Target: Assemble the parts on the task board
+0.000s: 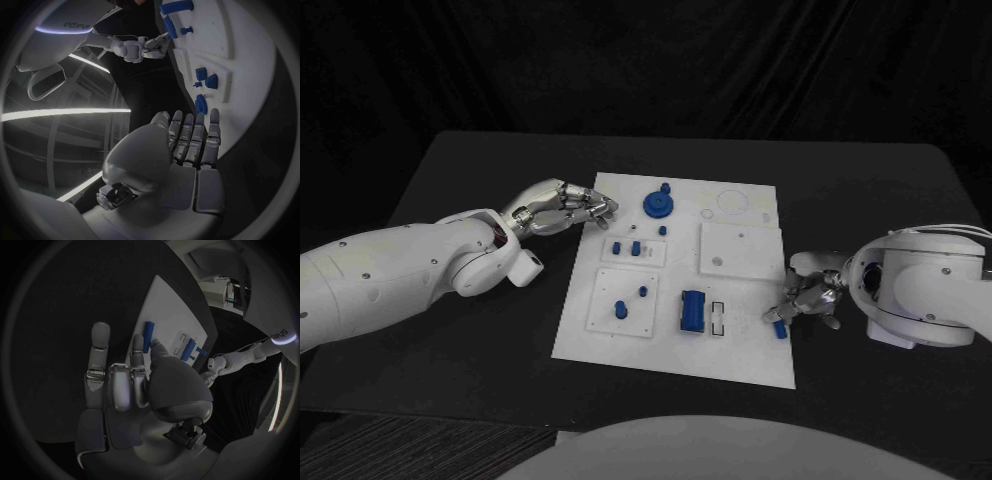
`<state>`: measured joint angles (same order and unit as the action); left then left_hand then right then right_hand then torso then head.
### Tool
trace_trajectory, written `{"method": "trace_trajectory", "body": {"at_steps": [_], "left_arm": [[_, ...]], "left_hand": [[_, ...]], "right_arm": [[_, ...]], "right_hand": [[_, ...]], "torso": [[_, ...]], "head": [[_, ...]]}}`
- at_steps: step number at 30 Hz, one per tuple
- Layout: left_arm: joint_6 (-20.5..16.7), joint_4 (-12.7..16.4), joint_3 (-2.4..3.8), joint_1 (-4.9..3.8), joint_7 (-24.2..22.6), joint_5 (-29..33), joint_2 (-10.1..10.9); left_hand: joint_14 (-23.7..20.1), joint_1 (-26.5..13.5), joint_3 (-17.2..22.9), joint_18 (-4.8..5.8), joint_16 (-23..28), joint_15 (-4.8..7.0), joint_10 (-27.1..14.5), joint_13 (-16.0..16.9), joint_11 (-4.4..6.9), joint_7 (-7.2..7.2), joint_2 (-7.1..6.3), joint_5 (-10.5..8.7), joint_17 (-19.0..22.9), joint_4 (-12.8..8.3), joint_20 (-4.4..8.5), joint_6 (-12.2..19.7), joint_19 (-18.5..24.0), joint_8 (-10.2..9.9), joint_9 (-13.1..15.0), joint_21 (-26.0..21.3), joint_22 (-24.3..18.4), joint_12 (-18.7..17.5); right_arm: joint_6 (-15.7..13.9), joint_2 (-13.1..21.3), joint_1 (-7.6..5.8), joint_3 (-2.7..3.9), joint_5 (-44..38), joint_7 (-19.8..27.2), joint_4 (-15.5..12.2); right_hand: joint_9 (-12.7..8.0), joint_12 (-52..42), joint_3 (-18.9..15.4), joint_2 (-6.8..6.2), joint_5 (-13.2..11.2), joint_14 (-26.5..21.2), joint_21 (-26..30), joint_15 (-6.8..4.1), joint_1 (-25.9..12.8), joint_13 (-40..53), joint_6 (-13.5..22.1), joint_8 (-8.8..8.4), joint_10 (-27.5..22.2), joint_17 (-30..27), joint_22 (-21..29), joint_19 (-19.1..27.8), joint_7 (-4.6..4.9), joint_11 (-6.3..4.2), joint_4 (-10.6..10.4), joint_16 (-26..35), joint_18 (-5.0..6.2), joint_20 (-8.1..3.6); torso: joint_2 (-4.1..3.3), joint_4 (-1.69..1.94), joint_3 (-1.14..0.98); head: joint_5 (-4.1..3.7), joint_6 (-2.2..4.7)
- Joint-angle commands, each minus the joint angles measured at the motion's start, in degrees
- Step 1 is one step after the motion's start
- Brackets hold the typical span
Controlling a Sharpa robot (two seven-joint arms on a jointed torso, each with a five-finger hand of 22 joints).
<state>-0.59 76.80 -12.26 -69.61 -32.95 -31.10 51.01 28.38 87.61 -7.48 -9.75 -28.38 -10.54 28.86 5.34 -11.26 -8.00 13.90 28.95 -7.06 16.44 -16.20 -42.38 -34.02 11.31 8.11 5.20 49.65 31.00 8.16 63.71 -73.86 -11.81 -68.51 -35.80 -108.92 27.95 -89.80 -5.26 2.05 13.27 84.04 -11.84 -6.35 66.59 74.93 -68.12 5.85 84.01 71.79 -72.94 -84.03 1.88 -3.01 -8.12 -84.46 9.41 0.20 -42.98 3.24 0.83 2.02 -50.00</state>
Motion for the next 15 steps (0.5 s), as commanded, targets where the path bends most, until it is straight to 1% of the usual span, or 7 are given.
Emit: {"method": "trace_trajectory", "body": {"at_steps": [1,6,7,10,12,13,15], "left_arm": [[0.7,0.1,0.05,0.09,-0.5,0.3,-0.1],[0.9,0.1,0.05,0.10,-0.5,0.3,-0.1],[0.9,0.1,0.05,0.11,-0.5,0.3,-0.2],[1.0,0.1,0.05,0.12,-0.5,0.3,-0.2],[1.0,0.1,0.05,0.13,-0.5,0.3,-0.1],[1.0,0.1,0.05,0.13,-0.5,0.3,-0.1],[1.0,0.1,0.05,0.15,-0.5,0.3,-0.1]], "left_hand": [[0.2,-0.2,0.3,0.08,-0.2,-0.24,0.2,-0.1,-0.27,-0.51,-0.54,0.34,0.1,0.0,-0.13,0.0,-0.3,0.3,-0.1,0.3,0.0,0.3],[0.2,-0.2,0.3,0.08,-0.2,-0.24,0.2,-0.1,-0.27,-0.51,-0.54,0.34,0.1,0.0,-0.13,0.0,-0.3,0.3,-0.1,0.3,0.0,0.3],[0.2,-0.2,0.3,0.08,-0.2,-0.24,0.2,-0.1,-0.27,-0.51,-0.54,0.34,0.1,0.0,-0.13,0.0,-0.3,0.3,-0.1,0.3,0.0,0.3],[0.2,-0.2,0.3,0.08,-0.2,-0.24,0.2,-0.1,-0.27,-0.51,-0.54,0.34,0.1,0.0,-0.13,0.0,-0.3,0.3,-0.1,0.3,0.0,0.3],[0.2,-0.2,0.4,0.09,-0.2,-0.25,0.2,-0.1,-0.29,-0.51,-0.54,0.34,0.1,0.0,-0.12,0.0,-0.3,0.3,-0.1,0.3,0.0,0.3],[0.2,-0.2,0.4,0.09,-0.2,-0.25,0.2,-0.1,-0.29,-0.51,-0.54,0.34,0.1,0.0,-0.12,0.0,-0.3,0.3,-0.1,0.3,0.0,0.3],[0.2,-0.2,0.4,0.09,-0.2,-0.25,0.2,-0.1,-0.29,-0.51,-0.54,0.34,0.1,0.0,-0.12,0.0,-0.3,0.3,-0.1,0.3,0.0,0.3]], "right_arm": [[2.7,-0.2,0.65,-0.15,-1.3,-1.4,0.5],[3.1,-0.8,1.32,-0.15,-1.9,-1.5,0.8],[3.0,-0.9,1.41,-0.15,-2.2,-1.5,0.8],[2.5,-1.2,1.64,-0.15,-3.0,-1.5,0.7],[1.8,-1.3,1.73,-0.15,-3.2,-1.5,0.6],[1.5,-1.4,1.75,-0.15,-3.3,-1.5,0.5],[0.4,-1.5,1.81,-0.14,-2.9,-1.4,0.4]], "right_hand": [[-0.6,-0.2,0.4,0.08,0.2,2.9,0.9,0.37,0.9,15.1,0.4,-0.40,6.0,-0.7,0.3,-1.8,-0.09,0.57,0.8,0.5,0.75,0.04],[-1.4,-0.2,2.5,-0.29,4.0,2.8,1.8,0.40,4.1,15.1,1.2,-1.29,6.0,-1.4,0.8,-1.7,0.05,0.66,3.9,0.8,0.83,0.09],[-1.5,-0.2,2.7,-0.36,4.1,2.8,1.9,0.43,4.3,15.1,1.4,-1.38,6.0,-1.5,0.8,-1.7,0.10,0.71,4.2,0.9,0.84,0.11],[-2.0,-0.2,4.2,-0.70,6.4,2.8,2.5,0.68,6.4,15.1,2.8,-2.00,6.0,-1.5,1.1,-1.6,0.59,1.09,6.2,0.9,0.84,0.25],[-2.4,-0.2,5.8,-0.88,10.0,2.8,2.6,1.01,8.1,15.1,4.1,-2.08,6.0,-1.3,1.2,-1.6,1.11,1.53,8.1,0.8,0.79,0.47],[-2.4,-0.2,6.0,-0.89,10.3,2.8,2.7,1.04,8.3,15.1,4.2,-2.06,6.0,-1.2,1.2,-1.6,1.15,1.56,8.3,0.8,0.79,0.49],[-3.0,-0.2,8.3,-1.04,12.8,2.8,2.8,1.34,9.5,15.1,5.3,-2.14,6.0,-1.1,1.3,-1.5,1.70,2.00,10.1,0.7,0.79,0.70]], "torso": [[0.01,-0.07,0.03],[0.01,-0.04,-0.03],[0.00,-0.03,-0.05],[0.01,-0.01,-0.04],[0.05,-0.03,-0.04],[0.06,-0.05,-0.02],[0.05,-0.08,-0.02]], "head": [[0.06,0.00],[0.07,0.00],[0.05,0.00],[0.05,0.00],[0.07,0.00],[0.11,0.00],[0.21,0.00]]}}
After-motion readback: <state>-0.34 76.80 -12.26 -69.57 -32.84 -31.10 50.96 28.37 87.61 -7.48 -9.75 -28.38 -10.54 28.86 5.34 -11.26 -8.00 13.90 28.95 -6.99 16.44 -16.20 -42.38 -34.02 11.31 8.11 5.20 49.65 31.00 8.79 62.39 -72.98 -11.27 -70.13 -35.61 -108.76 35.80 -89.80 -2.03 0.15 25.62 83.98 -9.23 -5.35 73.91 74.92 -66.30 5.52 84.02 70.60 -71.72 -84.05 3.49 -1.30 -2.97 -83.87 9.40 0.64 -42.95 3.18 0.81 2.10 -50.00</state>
